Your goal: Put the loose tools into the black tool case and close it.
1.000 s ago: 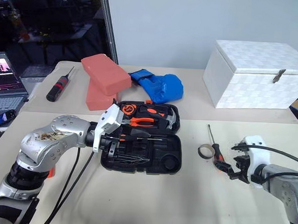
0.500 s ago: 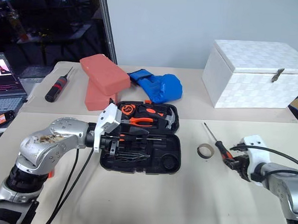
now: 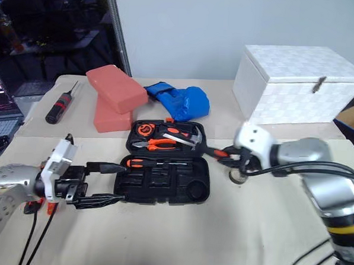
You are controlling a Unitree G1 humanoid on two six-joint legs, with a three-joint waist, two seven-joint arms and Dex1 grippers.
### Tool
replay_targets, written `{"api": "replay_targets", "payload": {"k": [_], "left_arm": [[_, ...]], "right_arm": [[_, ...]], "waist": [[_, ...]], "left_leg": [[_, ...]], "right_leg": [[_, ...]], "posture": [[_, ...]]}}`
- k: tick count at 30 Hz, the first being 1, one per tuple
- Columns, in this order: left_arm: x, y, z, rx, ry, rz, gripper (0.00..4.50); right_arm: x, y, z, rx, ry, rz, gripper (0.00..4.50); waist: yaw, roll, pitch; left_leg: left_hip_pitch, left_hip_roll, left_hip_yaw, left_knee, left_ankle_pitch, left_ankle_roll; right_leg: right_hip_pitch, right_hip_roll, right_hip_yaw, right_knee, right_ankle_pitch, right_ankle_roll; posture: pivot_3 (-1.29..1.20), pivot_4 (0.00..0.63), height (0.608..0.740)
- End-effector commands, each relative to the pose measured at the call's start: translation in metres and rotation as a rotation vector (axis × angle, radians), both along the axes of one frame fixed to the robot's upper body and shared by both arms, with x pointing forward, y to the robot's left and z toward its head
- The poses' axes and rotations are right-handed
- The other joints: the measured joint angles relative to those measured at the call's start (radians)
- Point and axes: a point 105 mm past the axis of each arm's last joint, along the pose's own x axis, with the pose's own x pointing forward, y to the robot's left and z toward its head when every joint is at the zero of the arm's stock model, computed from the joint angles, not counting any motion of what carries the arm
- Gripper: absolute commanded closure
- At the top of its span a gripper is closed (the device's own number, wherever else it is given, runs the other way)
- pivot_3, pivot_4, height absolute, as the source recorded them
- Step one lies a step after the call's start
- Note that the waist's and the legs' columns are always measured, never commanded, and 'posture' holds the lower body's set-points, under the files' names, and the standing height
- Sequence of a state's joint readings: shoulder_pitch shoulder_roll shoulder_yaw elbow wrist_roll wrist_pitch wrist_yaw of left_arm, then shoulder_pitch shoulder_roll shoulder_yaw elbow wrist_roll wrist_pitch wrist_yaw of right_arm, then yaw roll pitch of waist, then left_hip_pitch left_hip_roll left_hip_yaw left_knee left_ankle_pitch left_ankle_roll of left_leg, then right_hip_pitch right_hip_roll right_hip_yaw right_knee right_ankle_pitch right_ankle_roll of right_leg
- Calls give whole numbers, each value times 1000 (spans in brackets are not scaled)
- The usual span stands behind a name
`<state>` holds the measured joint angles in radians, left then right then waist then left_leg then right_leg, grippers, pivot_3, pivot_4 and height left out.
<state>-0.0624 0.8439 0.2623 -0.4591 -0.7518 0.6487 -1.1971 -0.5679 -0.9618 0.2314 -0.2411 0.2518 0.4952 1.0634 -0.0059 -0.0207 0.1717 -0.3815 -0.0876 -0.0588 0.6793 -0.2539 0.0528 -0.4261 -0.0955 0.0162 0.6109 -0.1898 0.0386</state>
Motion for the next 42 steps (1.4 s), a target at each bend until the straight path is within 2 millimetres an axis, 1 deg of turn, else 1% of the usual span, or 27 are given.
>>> {"api": "replay_targets", "payload": {"k": [1, 4, 7, 12, 17, 18, 19, 22, 24, 28, 30, 32, 33, 34, 35, 36, 37, 38, 39, 42], "left_arm": [[-1, 4, 12, 9, -62, 23, 0], [0, 5, 12, 11, -66, 43, 0], [1, 6, 16, 10, -77, 67, 0], [1, 2, 19, 9, -79, 75, 0], [1, -7, 21, 11, -85, 72, 0], [1, -9, 22, 11, -86, 70, 0], [2, -10, 22, 10, -86, 71, 0], [2, -12, 22, 10, -84, 72, 0], [2, -13, 22, 10, -82, 73, 0], [5, -12, 20, 3, -76, 91, 0], [6, -10, 18, 5, -71, 95, 0], [5, -8, 16, 11, -66, 97, 0], [5, -6, 14, 15, -64, 100, 0], [5, -4, 13, 21, -63, 104, 0], [5, -2, 11, 25, -62, 108, 0], [5, 2, 9, 30, -61, 119, 0], [4, 5, 7, 32, -60, 131, 0], [4, 8, 6, 32, -59, 139, 0], [3, 11, 4, 35, -58, 150, 0], [2, 20, -1, 45, -59, 173, 0]], "right_arm": [[13, 18, -8, -80, -39, 90, 3514], [17, 25, -19, -111, -14, 124, 3514], [19, 27, -32, -160, 25, 162, 3514], [19, 22, -38, -205, 48, 186, 3514], [24, 22, -48, -241, 95, 196, 3514], [23, 24, -48, -235, 110, 207, 2508], [22, 27, -47, -224, 116, 222, 2297], [19, 31, -41, -183, 107, 242, 1304], [15, 34, -33, -129, 102, 267, 1304], [11, 38, -6, 103, 141, 244, 1304], [9, 39, 2, 213, 182, 228, 1842], [5, 40, 5, 290, 211, 217, 2273], [6, 41, 6, 318, 210, 202, 2611], [8, 43, 5, 345, 204, 173, 3067], [9, 44, 2, 364, 198, 149, 3352], [15, 47, -3, 378, 166, 105, 3767], [17, 50, -15, 384, 146, 67, 4147], [19, 53, -24, 387, 132, 44, 4415], [18, 55, -39, 351, 124, 26, 4415], [12, 60, -75, 234, 130, 31, 4415]], "waist": [[10, 0, 0], [15, 0, 0], [16, 0, 0], [13, 0, 0], [14, 0, 0], [14, 0, 0], [14, 0, 0], [14, 0, 0], [13, 0, 0], [13, 0, 0], [10, 0, 0], [10, 0, 0], [9, 0, 0], [8, 0, 0], [6, 0, 0], [5, 0, 0], [3, 0, 0], [2, 0, 0], [2, 0, -1], [1, 0, 0]], "left_leg": [[-3, -1, 0, 0, 0, 0], [-11, -3, 0, 1, 1, -2], [-13, -3, 1, 0, 3, -8], [-13, -3, 1, 0, 0, -4], [-11, -3, 1, 0, 0, -4], [-10, -3, 1, 0, 0, -4], [-8, -2, 1, 0, 0, -4], [-8, -2, 1, 0, 0, -4], [-8, -2, 1, 0, 0, -4], [-8, -2, 1, 0, 0, -4], [-8, -2, 1, 0, 0, -4], [-8, -2, 1, 0, 0, -4], [-8, -2, 1, 0, 0, -4], [-7, -1, 1, 0, 0, -4], [-7, -1, 1, -1, 0, -4], [-7, -1, 1, -1, 0, -4], [-8, -1, 1, -1, 0, -4], [-7, -1, 1, -1, 0, -4], [-7, -1, 1, -1, 0, -4], [-8, -2, 1, -1, 0, -5]], "right_leg": [[-3, -1, 0, 0, 1, 0], [-12, -3, 1, 0, 3, 0], [-15, -3, 1, 0, 3, 0], [-15, -2, 1, 0, 3, -1], [-14, 0, 1, 1, 5, -3], [-13, 0, 0, 1, 5, -3], [-12, 1, 0, 1, 5, -3], [-11, 1, 1, 1, 5, -4], [-12, 1, 1, 1, 5, -4], [-12, 1, 1, 1, 5, -4], [-12, 1, 2, 1, 6, -4], [-12, 1, 2, 2, 6, -5], [-12, 2, 2, 2, 6, -5], [-12, 2, 2, 2, 6, -5], [-12, 2, 2, 2, 6, -5], [-12, 2, 2, 2, 6, -5], [-13, 2, 2, 2, 6, -5], [-13, 2, 2, 2, 6, -5], [-13, 2, 3, 2, 6, -5], [-14, 2, 3, 3, 6, -5]], "posture": [[0, 150, 740], [0, 150, 740], [0, 150, 740], [0, 150, 740], [0, 150, 740], [0, 150, 740], [0, 150, 740], [0, 150, 740], [0, 150, 740], [0, 150, 740], [0, 150, 740], [0, 150, 740], [0, 150, 740], [0, 150, 740], [0, 150, 740], [0, 150, 740], [0, 150, 740], [0, 150, 740], [0, 150, 740], [0, 150, 740]]}}
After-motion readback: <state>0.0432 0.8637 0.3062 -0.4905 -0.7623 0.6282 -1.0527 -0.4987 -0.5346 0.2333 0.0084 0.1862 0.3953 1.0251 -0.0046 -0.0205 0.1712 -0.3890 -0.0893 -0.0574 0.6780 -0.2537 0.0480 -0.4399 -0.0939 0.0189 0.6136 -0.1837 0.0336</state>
